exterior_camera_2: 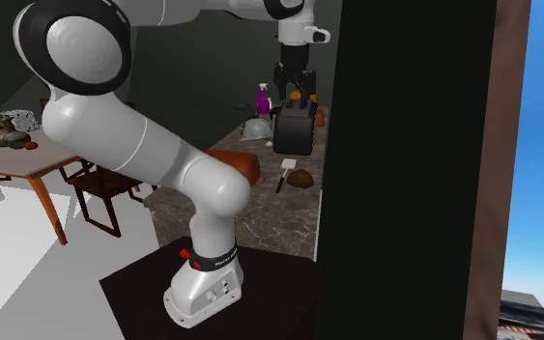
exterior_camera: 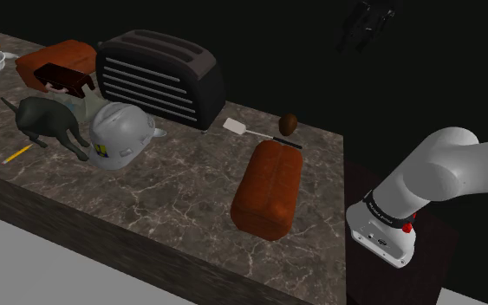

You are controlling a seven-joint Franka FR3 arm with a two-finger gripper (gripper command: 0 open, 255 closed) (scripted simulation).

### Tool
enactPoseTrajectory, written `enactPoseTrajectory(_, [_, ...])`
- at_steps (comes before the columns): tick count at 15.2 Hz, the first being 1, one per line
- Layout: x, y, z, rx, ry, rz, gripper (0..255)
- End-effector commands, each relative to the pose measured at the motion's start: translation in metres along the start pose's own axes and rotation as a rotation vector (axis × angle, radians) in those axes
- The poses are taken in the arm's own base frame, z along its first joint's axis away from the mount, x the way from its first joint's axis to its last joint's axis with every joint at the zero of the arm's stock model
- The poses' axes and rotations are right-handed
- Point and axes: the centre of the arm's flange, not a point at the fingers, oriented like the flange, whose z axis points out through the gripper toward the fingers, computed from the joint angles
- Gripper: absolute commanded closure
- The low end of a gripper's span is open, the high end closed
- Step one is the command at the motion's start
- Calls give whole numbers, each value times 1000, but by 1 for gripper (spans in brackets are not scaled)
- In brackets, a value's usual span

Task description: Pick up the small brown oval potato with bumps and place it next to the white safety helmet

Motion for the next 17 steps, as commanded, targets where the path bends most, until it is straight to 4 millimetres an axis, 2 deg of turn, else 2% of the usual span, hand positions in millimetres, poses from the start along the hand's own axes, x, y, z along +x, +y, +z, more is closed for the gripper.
enactPoseTrajectory(1, [0,0,0,0,0,0,0])
enactPoseTrajectory(9, [-3,-43,105,-133,72,302,0])
enactPoseTrajectory(17, [12,-70,214,-265,143,603,0])
